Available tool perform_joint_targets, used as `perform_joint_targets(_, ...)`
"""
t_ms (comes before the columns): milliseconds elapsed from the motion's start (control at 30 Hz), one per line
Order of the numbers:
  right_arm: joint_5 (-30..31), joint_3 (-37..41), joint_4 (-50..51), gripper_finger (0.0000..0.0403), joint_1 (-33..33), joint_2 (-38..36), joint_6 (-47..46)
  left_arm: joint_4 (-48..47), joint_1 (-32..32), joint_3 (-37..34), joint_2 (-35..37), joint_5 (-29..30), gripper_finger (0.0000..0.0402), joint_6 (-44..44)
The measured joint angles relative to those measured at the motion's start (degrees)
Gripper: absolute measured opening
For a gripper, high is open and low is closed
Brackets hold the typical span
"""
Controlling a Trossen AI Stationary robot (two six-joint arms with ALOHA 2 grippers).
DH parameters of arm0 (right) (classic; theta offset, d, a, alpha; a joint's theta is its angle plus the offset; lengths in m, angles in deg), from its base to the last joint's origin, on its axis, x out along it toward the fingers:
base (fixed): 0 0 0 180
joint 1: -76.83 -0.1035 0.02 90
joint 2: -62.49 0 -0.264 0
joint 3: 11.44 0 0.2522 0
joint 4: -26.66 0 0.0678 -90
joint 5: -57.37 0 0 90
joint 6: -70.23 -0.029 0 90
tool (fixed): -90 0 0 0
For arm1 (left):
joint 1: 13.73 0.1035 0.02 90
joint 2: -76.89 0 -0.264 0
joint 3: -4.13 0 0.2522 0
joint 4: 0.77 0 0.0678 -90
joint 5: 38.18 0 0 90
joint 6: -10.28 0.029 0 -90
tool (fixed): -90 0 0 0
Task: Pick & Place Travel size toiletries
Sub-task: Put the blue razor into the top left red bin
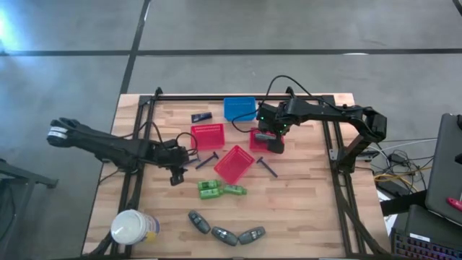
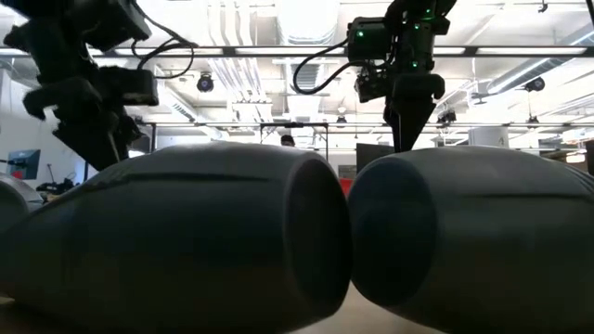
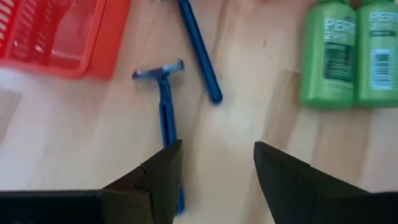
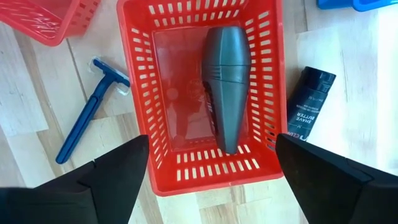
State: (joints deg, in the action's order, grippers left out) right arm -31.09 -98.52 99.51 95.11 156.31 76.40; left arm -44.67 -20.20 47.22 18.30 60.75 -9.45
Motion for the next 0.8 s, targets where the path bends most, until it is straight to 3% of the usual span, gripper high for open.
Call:
perform_joint_targets(133,0.0,0.31,-0.18,0.0329,0.0,0.0,-0.04,4.51,0.41,-2.31,-3.4,0.19,0.0202,0.47)
perform_joint_targets(400,0.01,0.45,-0.36,0.0314,0.0,0.0,-1.69,5.14,0.51,-3.06,-9.71,6.02,0.0202,-8.87)
perform_joint_targets(800,0.02,0.48,-0.56,0.0299,-0.02,0.0,-1.71,12.01,0.79,-4.5,-14.23,1.93,0.0185,-4.76)
